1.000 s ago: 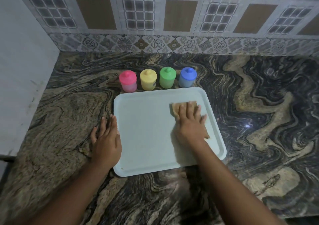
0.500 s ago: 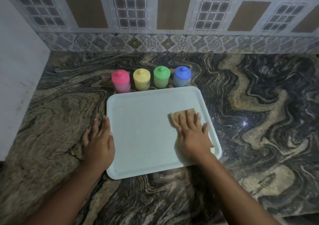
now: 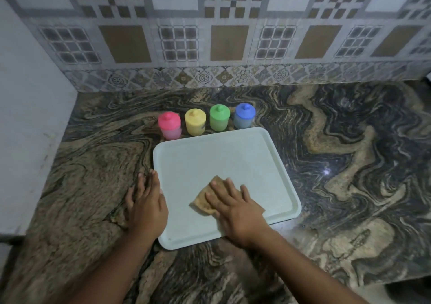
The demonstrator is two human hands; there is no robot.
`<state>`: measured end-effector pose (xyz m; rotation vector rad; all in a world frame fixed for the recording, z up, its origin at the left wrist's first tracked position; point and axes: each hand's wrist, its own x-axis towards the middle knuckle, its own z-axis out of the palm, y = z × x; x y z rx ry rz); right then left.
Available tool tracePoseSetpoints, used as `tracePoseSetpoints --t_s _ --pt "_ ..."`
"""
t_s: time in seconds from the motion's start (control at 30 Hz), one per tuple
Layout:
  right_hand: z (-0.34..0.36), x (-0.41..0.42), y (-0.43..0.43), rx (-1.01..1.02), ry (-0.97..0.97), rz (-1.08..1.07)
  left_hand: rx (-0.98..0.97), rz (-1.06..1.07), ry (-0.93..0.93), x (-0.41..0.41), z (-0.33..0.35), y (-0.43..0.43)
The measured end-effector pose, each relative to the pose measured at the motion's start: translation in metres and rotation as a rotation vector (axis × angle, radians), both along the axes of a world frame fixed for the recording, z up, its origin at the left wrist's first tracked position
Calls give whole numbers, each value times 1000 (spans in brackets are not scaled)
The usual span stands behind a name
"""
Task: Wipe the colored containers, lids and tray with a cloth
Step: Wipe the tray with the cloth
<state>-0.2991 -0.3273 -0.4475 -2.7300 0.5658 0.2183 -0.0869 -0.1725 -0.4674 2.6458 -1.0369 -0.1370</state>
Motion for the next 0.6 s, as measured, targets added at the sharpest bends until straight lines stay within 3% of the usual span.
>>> tracePoseSetpoints --t_s 0.23,0.37,0.6 --pt "0 63 -62 1 54 -281 41 18 16 -2 0 -1" --pt "7 84 -56 18 65 -148 30 55 24 -6 4 -5" --pt "-1 54 -44 64 -77 132 -77 96 64 -7 7 -6"
